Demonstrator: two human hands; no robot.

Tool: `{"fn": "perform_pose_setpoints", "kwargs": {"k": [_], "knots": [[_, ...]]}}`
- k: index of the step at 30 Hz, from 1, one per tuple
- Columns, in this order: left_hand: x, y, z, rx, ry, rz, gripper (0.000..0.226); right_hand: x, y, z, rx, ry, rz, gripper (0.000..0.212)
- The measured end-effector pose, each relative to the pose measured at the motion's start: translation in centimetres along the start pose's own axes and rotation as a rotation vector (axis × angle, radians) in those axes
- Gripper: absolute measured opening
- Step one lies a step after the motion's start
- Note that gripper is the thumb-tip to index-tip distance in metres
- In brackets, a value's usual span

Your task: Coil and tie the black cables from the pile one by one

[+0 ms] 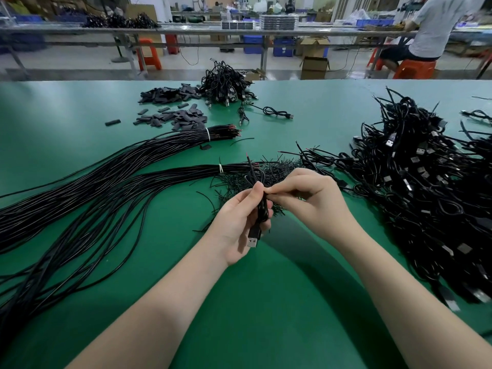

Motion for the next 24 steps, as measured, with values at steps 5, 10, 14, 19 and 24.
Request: {"fn": "perform_pose_setpoints", "kwargs": {"k": [5, 10, 14, 19, 24], "knots": [[0.2, -0.2, 0.0, 0.057, -0.080, 0.004, 0.014, -0.1, 0.0, 0.3, 0.172, 0.373, 0.140, 0.012], [0.1, -0.1, 0.0, 0.095, -0.032, 0.105, 0.013, -0.5, -0.2, 0.7, 0.207, 0.594, 0.329, 0.022], [-0.2, 0.2, -0.3, 0.026, 0.101, 0.219, 0.013, -0.7, -0.3, 0.8, 0.120, 0.601, 0.630, 0.012], [0.1, 0.4, -0.5, 0.040, 0.285, 0.359, 0.014, -0.5, -0.6, 1.1, 0.215, 0.391, 0.853, 0.032], [0.4, 0.5, -0.7, 0.045, 0.412, 0.448, 0.005, -0.5, -0.5, 0.5, 0.256, 0.493, 0.929, 0.025]]}}
Point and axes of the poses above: each hand's wrist, its own y-axis towards the middle knuckle, its own z-axis out of the palm, x = y × z, the point moved 2 cm from there along y, towards the middle knuckle, and after that the axes turned 13 degrees about z, right-handed, at the moved point
